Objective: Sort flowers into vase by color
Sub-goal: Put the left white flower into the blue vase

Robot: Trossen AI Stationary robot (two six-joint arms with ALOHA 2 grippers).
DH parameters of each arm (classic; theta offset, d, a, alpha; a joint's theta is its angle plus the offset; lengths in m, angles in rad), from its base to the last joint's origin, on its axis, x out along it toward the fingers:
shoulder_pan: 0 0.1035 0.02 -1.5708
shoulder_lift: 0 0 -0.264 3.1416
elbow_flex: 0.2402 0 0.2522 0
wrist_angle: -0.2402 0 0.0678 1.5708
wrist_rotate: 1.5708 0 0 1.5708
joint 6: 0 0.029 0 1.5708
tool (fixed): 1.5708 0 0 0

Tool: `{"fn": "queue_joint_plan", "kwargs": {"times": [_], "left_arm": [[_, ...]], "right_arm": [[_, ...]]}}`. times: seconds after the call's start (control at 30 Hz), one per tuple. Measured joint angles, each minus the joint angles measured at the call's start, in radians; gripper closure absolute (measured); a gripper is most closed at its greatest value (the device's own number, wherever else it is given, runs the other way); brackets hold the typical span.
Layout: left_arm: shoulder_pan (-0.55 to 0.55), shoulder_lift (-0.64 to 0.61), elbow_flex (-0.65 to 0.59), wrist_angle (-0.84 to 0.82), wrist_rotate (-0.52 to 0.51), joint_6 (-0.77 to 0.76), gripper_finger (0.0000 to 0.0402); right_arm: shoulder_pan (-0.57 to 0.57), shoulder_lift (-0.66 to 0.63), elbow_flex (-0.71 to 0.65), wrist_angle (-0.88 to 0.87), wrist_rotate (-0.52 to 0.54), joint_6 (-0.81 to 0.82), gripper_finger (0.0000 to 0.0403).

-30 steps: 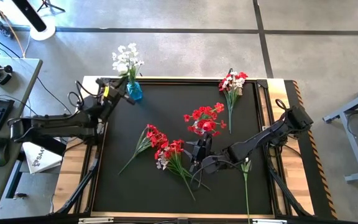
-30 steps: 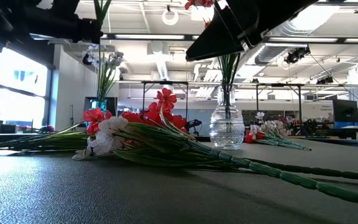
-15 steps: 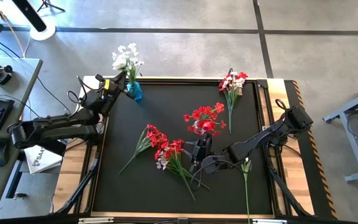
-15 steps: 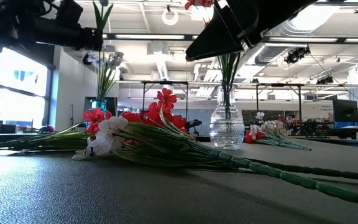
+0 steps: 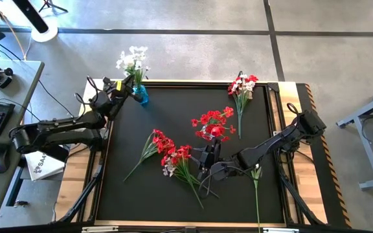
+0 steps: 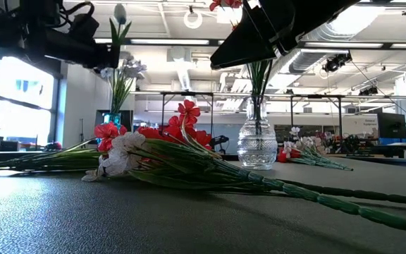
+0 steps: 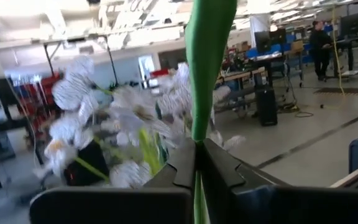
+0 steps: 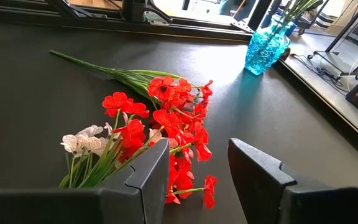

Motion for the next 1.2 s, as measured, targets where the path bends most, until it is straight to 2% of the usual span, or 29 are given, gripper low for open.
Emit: {"fn": "queue_joint_plan", "kwargs": {"times": [0.47,1.0,1.2], "left_arm": [[0.000,-0.009,0.010,-0.129,-0.058,-0.060,0.0330],[-0.001,-0.009,0.325,-0.818,-0.060,-0.185,0.0257],[-0.001,-0.009,0.410,-0.982,-0.060,-0.220,0.0232]], "right_arm": [[0.000,0.000,0.000,0.004,0.000,0.002,0.0242],[0.000,0.000,0.000,0.004,-0.018,0.003,0.0242],[0.000,0.000,0.000,0.004,-0.018,0.001,0.0242]]}}
